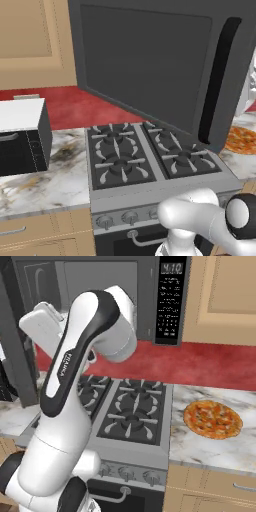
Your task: Open the microwave door.
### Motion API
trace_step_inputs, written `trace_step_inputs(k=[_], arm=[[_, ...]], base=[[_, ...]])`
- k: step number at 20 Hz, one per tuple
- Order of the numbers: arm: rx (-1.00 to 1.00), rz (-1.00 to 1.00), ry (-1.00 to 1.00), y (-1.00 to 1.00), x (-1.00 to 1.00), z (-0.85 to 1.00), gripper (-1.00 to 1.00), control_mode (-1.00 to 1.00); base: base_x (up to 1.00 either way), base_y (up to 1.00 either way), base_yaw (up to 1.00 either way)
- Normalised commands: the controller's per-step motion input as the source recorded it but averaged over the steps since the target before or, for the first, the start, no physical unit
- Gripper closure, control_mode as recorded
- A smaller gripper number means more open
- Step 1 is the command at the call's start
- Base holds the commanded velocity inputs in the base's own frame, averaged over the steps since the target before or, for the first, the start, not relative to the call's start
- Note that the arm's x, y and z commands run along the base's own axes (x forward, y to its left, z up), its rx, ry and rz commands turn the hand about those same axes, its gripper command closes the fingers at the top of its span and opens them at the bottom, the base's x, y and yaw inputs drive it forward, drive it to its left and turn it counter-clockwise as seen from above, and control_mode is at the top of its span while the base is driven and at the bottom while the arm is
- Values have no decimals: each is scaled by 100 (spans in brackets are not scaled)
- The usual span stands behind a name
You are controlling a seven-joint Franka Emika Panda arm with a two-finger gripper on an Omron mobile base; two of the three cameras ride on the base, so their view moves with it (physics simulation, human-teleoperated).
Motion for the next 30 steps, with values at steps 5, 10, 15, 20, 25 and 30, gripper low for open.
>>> trace_step_inputs(k=[5, 10, 15, 20, 25, 30], arm=[[0, -6, -10, 100, -14, 0, -100, -100], [0, -17, -6, 100, 0, 0, -100, -100], [0, -19, -4, 100, 4, 0, -100, -100], [0, -18, -1, 100, 10, 0, -100, -100], [0, -18, -5, 100, 1, 0, -100, -100], [8, -15, -16, 93, -10, 0, -100, -100]], base=[[0, 0, 0], [0, 0, 0], [0, 0, 0], [0, 0, 0], [0, 0, 0], [0, 0, 0]])
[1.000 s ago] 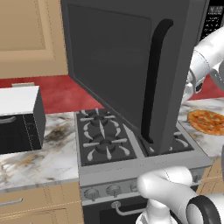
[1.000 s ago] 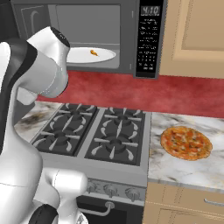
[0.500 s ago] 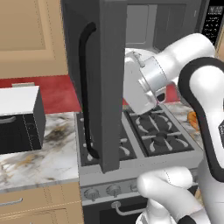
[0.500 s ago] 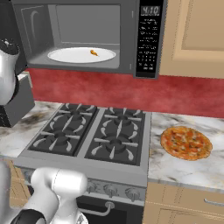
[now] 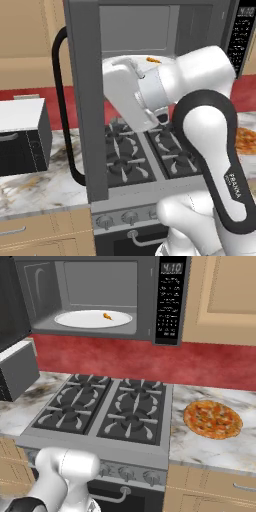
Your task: Open the microwave door.
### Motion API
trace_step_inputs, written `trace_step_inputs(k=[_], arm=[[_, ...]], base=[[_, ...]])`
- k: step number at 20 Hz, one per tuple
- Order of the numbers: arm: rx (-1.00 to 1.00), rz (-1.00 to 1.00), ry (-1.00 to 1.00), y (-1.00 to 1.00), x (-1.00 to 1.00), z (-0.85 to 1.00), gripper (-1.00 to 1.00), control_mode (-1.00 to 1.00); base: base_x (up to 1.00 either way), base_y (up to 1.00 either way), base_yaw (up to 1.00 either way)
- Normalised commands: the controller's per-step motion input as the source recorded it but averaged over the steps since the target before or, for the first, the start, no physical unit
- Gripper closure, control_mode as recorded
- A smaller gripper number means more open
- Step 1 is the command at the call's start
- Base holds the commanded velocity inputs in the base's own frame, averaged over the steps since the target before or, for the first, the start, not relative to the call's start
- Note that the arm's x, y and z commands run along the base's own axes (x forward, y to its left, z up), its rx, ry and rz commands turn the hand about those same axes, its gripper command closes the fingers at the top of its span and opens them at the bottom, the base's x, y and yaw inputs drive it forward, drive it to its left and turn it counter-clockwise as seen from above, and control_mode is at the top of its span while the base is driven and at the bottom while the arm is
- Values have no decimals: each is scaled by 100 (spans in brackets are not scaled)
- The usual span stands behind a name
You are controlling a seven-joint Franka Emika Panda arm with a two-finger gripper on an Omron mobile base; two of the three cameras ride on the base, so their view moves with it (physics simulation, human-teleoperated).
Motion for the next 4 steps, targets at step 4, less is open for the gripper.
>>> trace_step_inputs(k=[4], arm=[[5, -4, -5, 5, -5, 0, -100, -100]], base=[[0, 0, 0]])
